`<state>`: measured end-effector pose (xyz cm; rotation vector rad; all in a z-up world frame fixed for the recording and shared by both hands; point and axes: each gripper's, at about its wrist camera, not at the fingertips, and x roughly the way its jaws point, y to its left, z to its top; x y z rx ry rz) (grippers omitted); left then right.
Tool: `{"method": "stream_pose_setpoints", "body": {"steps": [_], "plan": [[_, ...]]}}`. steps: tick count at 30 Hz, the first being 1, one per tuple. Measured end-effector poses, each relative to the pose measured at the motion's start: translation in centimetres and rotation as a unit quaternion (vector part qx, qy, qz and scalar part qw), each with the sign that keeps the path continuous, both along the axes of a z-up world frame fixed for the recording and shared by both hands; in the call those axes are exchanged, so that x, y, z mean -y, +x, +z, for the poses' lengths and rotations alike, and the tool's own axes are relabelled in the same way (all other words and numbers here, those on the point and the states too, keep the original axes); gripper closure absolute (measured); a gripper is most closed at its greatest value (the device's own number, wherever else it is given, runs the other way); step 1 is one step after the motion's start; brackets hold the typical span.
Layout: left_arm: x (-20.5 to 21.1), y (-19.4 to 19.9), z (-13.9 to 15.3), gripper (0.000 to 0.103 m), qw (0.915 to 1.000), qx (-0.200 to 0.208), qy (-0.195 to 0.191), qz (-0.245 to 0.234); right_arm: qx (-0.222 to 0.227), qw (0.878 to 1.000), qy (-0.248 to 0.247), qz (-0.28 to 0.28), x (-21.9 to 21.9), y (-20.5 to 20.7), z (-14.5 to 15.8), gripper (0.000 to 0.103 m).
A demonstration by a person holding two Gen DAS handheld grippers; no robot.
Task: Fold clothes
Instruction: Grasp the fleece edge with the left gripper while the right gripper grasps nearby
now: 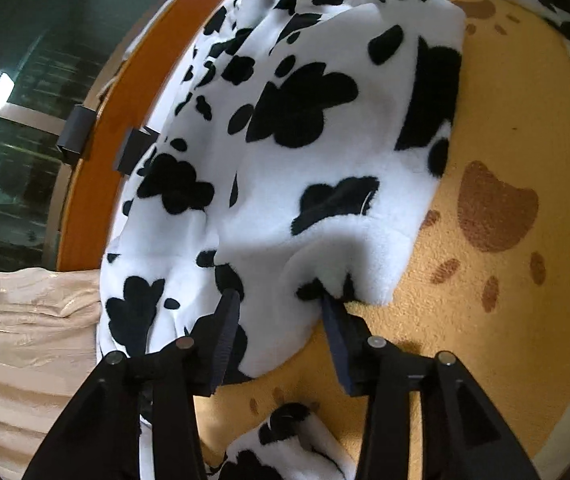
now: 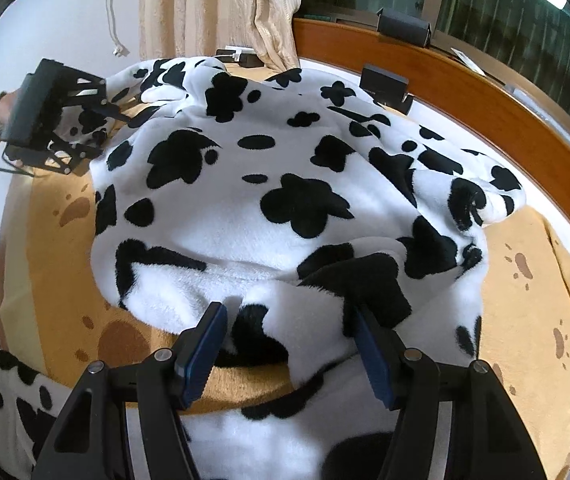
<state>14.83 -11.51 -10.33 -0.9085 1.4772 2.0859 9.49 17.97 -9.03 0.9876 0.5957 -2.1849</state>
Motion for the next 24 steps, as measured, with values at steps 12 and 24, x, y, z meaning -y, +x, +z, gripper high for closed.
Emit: {"method": "stream_pose_setpoints", "body": {"steps": [12,24], "plan": [[0.5,0.3,0.3,0.035,0.9999,0.01,0.007,0.002,0.004,1.0,-0.008,-0.011,-0.4,-0.6,-0.4,0.037],[1.0,-4.2,2.4,0.086,0.9743,0.056,0.187,0.112,-0.046,0.997,-0.038,-0.054,-1.7,-1.1,0.8,0.037]]}}
